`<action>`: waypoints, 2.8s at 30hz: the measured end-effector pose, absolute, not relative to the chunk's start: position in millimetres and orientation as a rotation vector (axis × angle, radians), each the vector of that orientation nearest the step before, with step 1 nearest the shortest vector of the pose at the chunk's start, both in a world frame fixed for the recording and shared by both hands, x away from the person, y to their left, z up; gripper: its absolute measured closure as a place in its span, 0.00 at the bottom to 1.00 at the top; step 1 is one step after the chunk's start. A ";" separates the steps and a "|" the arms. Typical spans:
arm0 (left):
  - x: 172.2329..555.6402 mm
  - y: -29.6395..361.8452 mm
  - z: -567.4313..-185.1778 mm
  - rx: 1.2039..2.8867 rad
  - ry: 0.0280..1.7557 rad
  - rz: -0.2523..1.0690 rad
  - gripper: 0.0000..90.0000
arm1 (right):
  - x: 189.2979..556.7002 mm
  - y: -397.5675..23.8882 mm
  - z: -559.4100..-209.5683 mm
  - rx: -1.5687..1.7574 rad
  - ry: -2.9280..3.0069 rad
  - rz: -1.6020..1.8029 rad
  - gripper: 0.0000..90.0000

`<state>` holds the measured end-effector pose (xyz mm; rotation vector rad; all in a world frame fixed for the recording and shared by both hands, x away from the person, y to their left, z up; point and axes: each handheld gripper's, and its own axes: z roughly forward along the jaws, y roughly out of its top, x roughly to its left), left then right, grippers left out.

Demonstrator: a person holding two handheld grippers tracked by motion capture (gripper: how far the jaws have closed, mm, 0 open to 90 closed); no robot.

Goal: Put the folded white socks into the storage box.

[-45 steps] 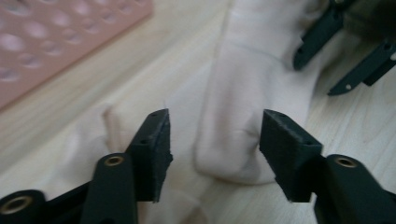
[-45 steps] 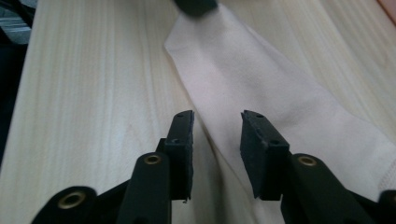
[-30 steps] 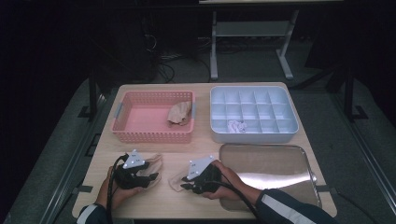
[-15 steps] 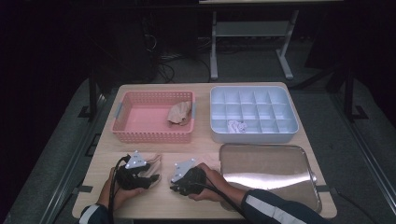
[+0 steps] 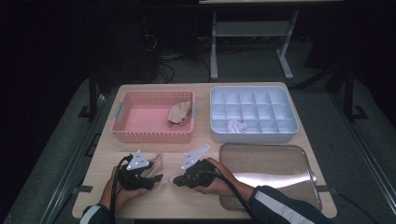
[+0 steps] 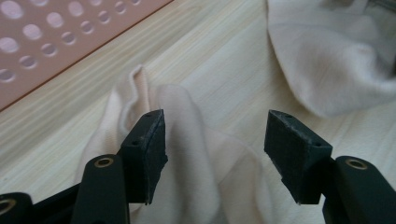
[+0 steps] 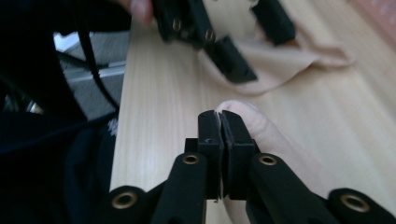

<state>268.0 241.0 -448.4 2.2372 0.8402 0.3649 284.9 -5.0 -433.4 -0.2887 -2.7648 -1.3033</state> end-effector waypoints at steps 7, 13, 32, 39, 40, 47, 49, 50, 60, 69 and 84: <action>256.2 220.0 -444.2 2.260 0.721 0.302 0.43 | 279.5 -13.4 -440.4 -0.247 -2.929 -1.140 0.84; 253.2 212.4 -448.3 2.287 0.703 0.280 0.45 | 280.8 -17.5 -442.0 -0.209 -2.996 -1.130 0.85; 252.7 204.5 -456.8 2.386 0.762 0.395 0.42 | 291.1 -42.7 -459.2 -0.303 -2.939 -1.045 0.80; 259.2 215.8 -457.5 2.374 0.786 0.410 0.40 | 304.1 -67.2 -437.9 -0.416 -2.992 -1.185 0.88; 260.4 215.4 -457.9 2.372 0.783 0.410 0.39 | 305.0 -69.2 -437.5 -0.482 -2.965 -1.172 0.88; 265.6 213.7 -458.6 2.366 0.782 0.406 0.39 | 309.8 -66.1 -458.6 -0.466 -3.060 -1.051 0.89; 267.3 213.5 -459.1 2.358 0.788 0.395 0.39 | 310.9 -66.9 -457.9 -0.468 -3.087 -1.039 0.89; 267.9 213.4 -458.9 2.360 0.783 0.395 0.39 | 313.0 -68.3 -458.0 -0.486 -3.088 -1.046 0.88; 272.0 248.6 -437.1 2.221 0.903 0.493 0.36 | 313.5 -66.7 -459.6 -0.521 -3.053 -1.071 0.83; 288.3 270.2 -460.6 2.244 1.036 0.397 0.39 | 306.8 -60.1 -460.8 -0.360 -3.035 -1.086 0.80; 320.9 232.3 -463.9 2.235 0.861 0.304 0.52 | 290.6 -48.1 -460.6 -0.243 -3.007 -1.080 0.80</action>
